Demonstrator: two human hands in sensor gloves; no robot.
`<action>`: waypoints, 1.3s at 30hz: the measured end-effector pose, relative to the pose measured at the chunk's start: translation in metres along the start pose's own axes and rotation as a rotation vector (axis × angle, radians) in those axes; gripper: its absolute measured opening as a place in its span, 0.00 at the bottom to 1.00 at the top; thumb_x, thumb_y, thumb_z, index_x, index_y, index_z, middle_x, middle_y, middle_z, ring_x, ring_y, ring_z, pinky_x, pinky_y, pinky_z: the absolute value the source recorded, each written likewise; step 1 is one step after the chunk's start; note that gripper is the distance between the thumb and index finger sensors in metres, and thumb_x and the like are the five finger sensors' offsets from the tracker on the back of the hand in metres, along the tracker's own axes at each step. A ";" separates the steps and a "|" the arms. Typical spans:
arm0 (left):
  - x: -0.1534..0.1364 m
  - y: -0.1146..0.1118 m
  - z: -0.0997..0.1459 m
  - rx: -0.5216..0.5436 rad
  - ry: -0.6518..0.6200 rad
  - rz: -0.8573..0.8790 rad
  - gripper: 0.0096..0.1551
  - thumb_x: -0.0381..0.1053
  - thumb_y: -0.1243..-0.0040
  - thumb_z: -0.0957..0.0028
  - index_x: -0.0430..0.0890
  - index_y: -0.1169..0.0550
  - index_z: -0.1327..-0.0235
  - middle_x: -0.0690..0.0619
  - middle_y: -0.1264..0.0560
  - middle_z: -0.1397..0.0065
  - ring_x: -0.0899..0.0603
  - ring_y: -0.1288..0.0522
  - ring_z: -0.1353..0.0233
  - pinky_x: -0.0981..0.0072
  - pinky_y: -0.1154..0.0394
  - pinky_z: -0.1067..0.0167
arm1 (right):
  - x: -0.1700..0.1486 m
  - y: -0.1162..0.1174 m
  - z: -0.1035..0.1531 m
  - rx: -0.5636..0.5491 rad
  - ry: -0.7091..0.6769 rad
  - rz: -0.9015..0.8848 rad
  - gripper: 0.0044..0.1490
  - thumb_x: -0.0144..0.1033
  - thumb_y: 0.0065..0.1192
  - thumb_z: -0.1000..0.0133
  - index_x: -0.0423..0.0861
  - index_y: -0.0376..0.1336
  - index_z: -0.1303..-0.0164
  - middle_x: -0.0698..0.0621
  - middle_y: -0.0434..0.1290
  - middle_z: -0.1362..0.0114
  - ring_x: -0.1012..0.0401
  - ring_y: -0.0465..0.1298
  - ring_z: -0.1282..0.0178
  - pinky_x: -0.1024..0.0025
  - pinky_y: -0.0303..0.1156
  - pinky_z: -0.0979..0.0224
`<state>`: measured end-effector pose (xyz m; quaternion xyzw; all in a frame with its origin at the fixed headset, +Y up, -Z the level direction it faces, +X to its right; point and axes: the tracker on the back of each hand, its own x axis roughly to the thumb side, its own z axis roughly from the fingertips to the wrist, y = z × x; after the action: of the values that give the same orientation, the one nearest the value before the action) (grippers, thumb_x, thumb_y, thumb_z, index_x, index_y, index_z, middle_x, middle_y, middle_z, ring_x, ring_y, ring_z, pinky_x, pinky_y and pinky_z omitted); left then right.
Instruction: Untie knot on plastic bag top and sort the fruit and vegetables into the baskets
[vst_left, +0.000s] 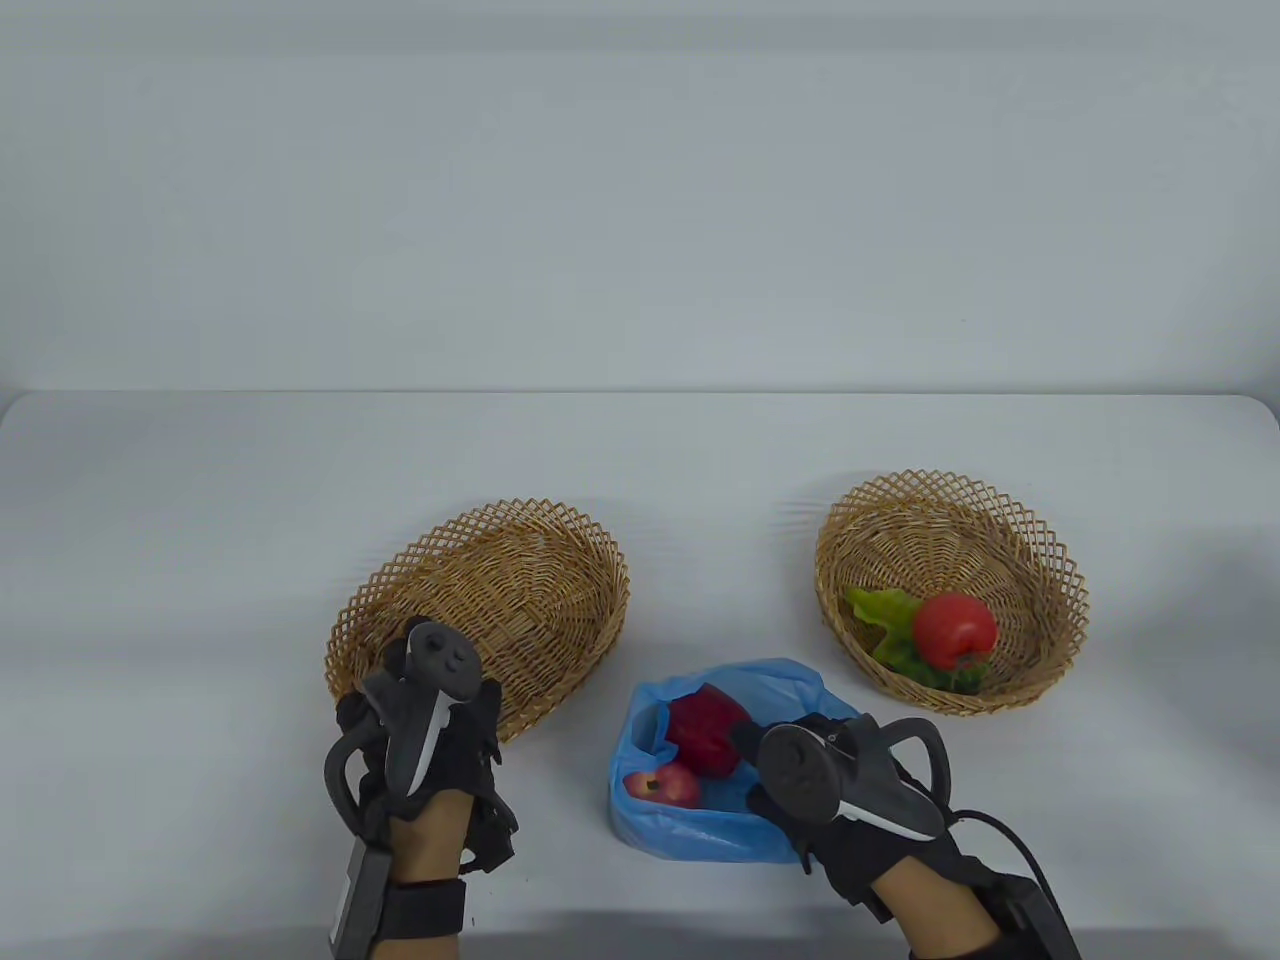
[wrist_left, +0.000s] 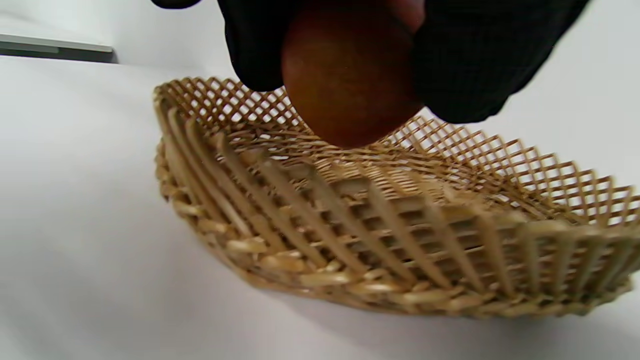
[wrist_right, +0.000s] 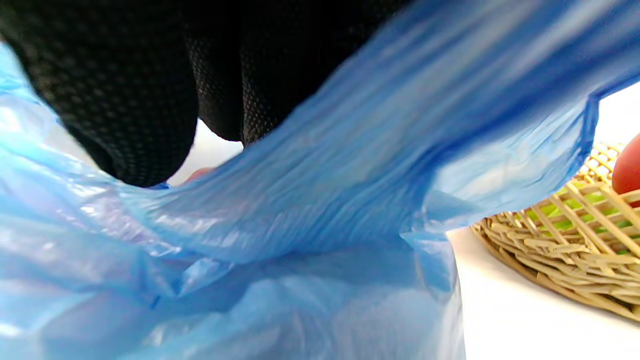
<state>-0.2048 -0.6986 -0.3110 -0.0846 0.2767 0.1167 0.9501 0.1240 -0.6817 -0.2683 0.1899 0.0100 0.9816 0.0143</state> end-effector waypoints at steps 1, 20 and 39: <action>0.000 -0.003 -0.003 -0.025 0.017 -0.010 0.59 0.68 0.38 0.50 0.57 0.59 0.17 0.54 0.48 0.11 0.42 0.37 0.15 0.38 0.54 0.14 | 0.000 0.001 0.000 0.012 -0.002 0.008 0.40 0.46 0.77 0.55 0.54 0.65 0.31 0.51 0.81 0.32 0.51 0.80 0.30 0.46 0.72 0.27; 0.012 0.005 0.010 -0.008 -0.086 0.025 0.56 0.71 0.44 0.51 0.58 0.56 0.17 0.52 0.54 0.11 0.39 0.48 0.11 0.35 0.59 0.16 | 0.006 0.009 -0.004 0.076 -0.020 0.061 0.34 0.44 0.76 0.54 0.56 0.68 0.35 0.53 0.84 0.35 0.54 0.82 0.33 0.48 0.74 0.29; 0.078 -0.022 0.082 -0.187 -0.638 -0.084 0.47 0.71 0.38 0.56 0.46 0.28 0.27 0.49 0.17 0.37 0.42 0.13 0.46 0.43 0.26 0.35 | 0.030 0.017 -0.007 0.072 -0.088 0.146 0.46 0.53 0.80 0.61 0.56 0.64 0.30 0.51 0.82 0.34 0.53 0.81 0.33 0.47 0.73 0.27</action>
<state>-0.0931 -0.6872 -0.2834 -0.1422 -0.0506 0.1229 0.9809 0.0933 -0.6976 -0.2628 0.2333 0.0306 0.9698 -0.0638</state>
